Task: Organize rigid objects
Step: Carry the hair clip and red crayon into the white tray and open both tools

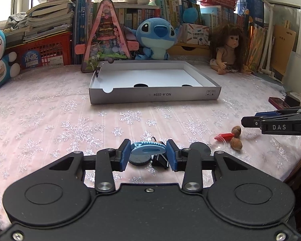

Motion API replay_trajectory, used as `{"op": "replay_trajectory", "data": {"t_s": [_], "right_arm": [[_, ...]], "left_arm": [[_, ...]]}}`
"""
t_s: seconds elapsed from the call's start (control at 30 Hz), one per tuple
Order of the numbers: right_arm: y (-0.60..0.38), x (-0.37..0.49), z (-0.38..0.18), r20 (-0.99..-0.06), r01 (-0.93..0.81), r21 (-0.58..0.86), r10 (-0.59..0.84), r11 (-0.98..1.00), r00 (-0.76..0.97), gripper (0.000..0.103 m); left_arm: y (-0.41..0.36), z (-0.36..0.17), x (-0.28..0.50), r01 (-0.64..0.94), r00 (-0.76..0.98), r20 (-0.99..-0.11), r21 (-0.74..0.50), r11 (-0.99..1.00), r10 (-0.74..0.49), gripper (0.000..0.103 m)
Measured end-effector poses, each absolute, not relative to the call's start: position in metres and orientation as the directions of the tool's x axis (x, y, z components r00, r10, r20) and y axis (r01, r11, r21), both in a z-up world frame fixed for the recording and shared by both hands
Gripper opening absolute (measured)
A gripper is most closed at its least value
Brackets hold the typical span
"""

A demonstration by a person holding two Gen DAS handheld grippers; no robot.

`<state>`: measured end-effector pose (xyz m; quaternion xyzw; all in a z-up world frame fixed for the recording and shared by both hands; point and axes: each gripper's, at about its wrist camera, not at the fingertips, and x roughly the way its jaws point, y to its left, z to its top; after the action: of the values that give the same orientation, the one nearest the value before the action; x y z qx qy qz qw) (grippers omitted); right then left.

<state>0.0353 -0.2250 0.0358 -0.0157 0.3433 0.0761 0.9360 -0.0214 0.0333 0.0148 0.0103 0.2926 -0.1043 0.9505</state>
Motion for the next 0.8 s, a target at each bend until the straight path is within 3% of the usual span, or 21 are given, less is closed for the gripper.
{"op": "replay_trajectory", "data": {"t_s": [0.8], "right_arm": [[-0.226,0.098,0.061,-0.562,-0.108,0.067,0.127,0.992,0.817,0.049]], "left_arm": [[0.031,0.047,0.057,0.181,0.839,-0.512,-0.056,0.982,-0.184,0.036]]}}
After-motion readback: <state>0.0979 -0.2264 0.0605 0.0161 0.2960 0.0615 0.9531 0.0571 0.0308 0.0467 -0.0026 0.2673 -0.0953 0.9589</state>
